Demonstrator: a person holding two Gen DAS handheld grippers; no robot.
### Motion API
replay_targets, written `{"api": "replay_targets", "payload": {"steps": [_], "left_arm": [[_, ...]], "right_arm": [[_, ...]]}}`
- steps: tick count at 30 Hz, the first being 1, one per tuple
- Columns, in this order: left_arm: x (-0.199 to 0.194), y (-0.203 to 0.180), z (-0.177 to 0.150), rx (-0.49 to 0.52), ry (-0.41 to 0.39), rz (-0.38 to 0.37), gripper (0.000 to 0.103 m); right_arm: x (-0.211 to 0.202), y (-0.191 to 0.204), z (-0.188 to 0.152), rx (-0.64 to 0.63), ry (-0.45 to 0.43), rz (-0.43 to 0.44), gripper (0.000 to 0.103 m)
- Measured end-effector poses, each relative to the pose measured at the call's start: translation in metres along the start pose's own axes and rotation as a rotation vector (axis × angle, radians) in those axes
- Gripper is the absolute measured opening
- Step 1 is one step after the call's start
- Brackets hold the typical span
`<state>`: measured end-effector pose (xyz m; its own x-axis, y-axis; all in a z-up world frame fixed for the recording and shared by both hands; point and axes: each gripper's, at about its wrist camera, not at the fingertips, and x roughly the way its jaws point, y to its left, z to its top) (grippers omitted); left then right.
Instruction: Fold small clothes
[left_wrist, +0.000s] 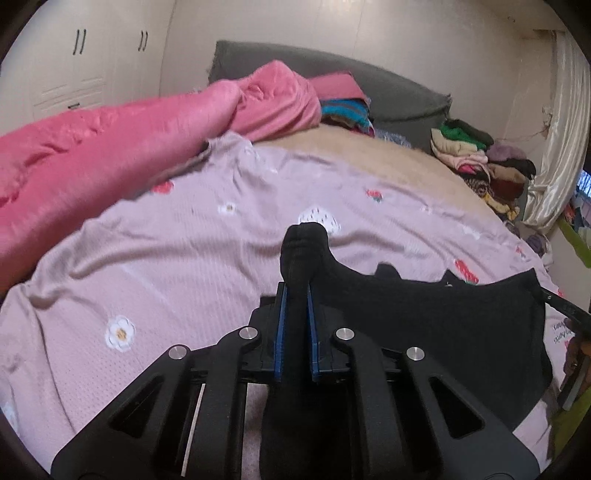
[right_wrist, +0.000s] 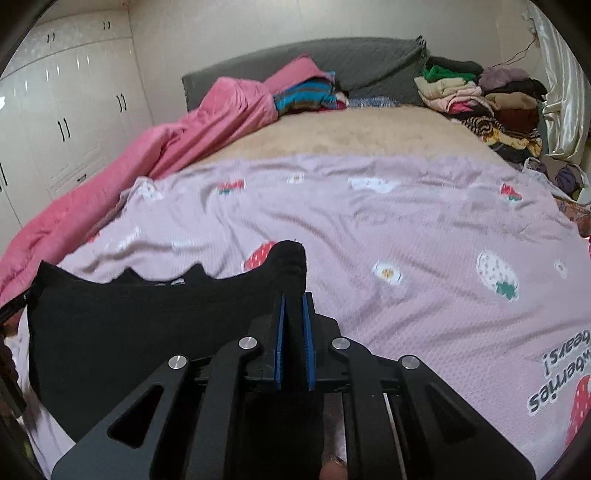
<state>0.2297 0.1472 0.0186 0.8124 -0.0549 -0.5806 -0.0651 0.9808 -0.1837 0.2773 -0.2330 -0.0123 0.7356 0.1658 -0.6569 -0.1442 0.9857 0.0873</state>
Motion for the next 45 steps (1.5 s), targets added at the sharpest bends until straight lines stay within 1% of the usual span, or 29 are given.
{"api": "replay_targets", "payload": {"steps": [3, 6, 11, 12, 13, 14, 15, 18, 19, 22, 24, 26, 28, 30, 32, 34, 37, 38, 42, 44, 45], "left_arm": [[0.009, 0.003, 0.004, -0.025, -0.002, 0.016, 0.004], [0.023, 0.009, 0.003, -0.051, 0.028, 0.027, 0.004], [0.035, 0.013, 0.0, -0.034, 0.053, 0.06, 0.004], [0.037, 0.012, 0.0, -0.03, 0.056, 0.062, 0.004], [0.038, 0.011, -0.001, -0.021, 0.059, 0.068, 0.004], [0.038, 0.01, -0.002, -0.011, 0.059, 0.077, 0.004], [0.037, 0.01, -0.003, -0.008, 0.06, 0.077, 0.004], [0.038, 0.009, -0.004, -0.003, 0.066, 0.078, 0.005], [0.038, 0.009, -0.005, -0.001, 0.071, 0.08, 0.007], [0.037, 0.009, -0.005, 0.0, 0.071, 0.092, 0.008], [0.034, 0.011, -0.005, -0.009, 0.068, 0.091, 0.012], [0.032, 0.012, -0.005, -0.013, 0.068, 0.093, 0.023], [0.029, 0.011, -0.006, -0.013, 0.067, 0.096, 0.028], [0.025, 0.01, -0.007, -0.007, 0.063, 0.099, 0.03], [0.022, 0.008, -0.007, -0.002, 0.057, 0.101, 0.039], [0.017, 0.007, -0.009, -0.006, 0.051, 0.103, 0.044], [0.011, 0.003, -0.011, -0.001, 0.05, 0.096, 0.046], [0.008, 0.002, -0.012, 0.0, 0.051, 0.094, 0.051], [-0.005, -0.003, -0.016, -0.009, 0.048, 0.079, 0.057], [-0.011, -0.005, -0.018, -0.013, 0.043, 0.069, 0.06], [-0.015, -0.007, -0.02, -0.011, 0.044, 0.063, 0.062]], "right_arm": [[0.005, -0.005, 0.009, 0.036, -0.006, 0.011, 0.008], [0.017, -0.009, 0.01, 0.071, 0.013, 0.017, 0.008], [0.035, -0.014, 0.004, 0.108, 0.039, -0.004, 0.008], [0.037, -0.016, 0.004, 0.112, 0.038, -0.012, 0.004], [0.037, -0.017, 0.003, 0.113, 0.035, -0.028, 0.001], [0.037, -0.019, 0.003, 0.112, 0.03, -0.054, 0.0], [0.038, -0.022, 0.003, 0.117, 0.03, -0.059, 0.0], [0.035, -0.029, 0.0, 0.13, 0.034, -0.067, 0.0], [0.034, -0.03, 0.0, 0.126, 0.034, -0.069, 0.0], [0.025, -0.028, -0.003, 0.111, 0.03, -0.069, 0.0], [0.019, -0.025, -0.005, 0.1, 0.026, -0.06, 0.001], [0.014, -0.021, -0.008, 0.088, 0.027, -0.051, 0.005], [0.009, -0.016, -0.013, 0.078, 0.03, -0.041, 0.016], [0.003, -0.011, -0.016, 0.063, 0.032, -0.033, 0.019], [-0.004, -0.004, -0.021, 0.04, 0.034, -0.028, 0.022], [-0.011, 0.003, -0.027, 0.02, 0.034, -0.023, 0.026], [-0.019, 0.016, -0.035, -0.022, 0.038, -0.008, 0.032], [-0.021, 0.019, -0.037, -0.036, 0.04, -0.004, 0.035], [-0.032, 0.032, -0.047, -0.078, 0.045, 0.017, 0.039], [-0.036, 0.035, -0.052, -0.085, 0.053, 0.026, 0.048], [-0.038, 0.036, -0.053, -0.086, 0.052, 0.015, 0.055]]}}
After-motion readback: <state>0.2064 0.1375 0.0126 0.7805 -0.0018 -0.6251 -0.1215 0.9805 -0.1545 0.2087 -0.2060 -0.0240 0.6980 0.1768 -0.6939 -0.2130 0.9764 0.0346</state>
